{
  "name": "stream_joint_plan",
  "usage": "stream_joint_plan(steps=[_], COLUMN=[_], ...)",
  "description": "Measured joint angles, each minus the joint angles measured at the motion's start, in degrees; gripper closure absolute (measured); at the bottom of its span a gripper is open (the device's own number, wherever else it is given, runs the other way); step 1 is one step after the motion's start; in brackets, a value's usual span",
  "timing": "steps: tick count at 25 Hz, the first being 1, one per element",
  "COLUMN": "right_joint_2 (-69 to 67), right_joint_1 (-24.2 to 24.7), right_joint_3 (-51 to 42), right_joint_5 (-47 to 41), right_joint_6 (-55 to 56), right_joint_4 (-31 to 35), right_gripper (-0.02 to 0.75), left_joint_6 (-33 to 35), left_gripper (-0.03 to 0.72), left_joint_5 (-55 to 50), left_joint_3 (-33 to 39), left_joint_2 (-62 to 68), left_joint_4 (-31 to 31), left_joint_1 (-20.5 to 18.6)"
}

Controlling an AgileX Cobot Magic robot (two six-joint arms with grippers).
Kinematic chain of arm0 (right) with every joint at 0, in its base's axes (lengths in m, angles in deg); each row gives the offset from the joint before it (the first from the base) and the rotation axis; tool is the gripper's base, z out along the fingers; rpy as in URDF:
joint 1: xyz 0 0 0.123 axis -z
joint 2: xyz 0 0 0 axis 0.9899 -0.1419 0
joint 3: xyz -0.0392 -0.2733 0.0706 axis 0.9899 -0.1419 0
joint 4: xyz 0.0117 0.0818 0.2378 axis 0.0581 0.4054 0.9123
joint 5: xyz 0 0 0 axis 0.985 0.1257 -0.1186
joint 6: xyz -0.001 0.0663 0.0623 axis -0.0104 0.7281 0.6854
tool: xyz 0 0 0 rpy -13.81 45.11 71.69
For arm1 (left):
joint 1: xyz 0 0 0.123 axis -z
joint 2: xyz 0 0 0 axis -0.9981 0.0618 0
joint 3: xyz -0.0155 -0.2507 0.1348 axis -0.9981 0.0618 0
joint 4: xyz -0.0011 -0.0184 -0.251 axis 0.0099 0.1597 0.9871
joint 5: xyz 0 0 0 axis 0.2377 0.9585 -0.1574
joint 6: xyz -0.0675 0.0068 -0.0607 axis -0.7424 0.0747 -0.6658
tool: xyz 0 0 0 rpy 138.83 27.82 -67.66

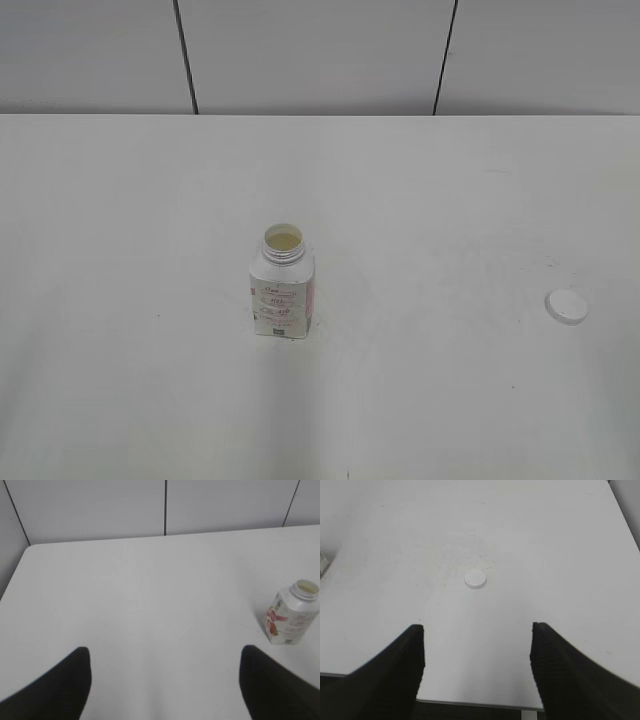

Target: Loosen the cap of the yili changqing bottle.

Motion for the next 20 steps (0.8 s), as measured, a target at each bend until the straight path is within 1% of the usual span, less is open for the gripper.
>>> stream_joint_plan(steps=[5,20], right_joint_2=[0.0,0.0], right_joint_1=[0.0,0.0], right_joint_3=[0.0,0.0], right_joint_5=[0.0,0.0], right_joint_6=[0.0,0.0], right_joint_4=[0.0,0.0], right_gripper=[0.212,0.212], left_joint_6=[0.28,0.41], left_gripper=[0.134,0.134], left_joint_5=[-2.34,-2.79], left_joint_3=[0.71,1.45], left_joint_2=[0.0,-0.07], left_joint_4=[0.07,0.07], left_joint_1=[0.53,0.73])
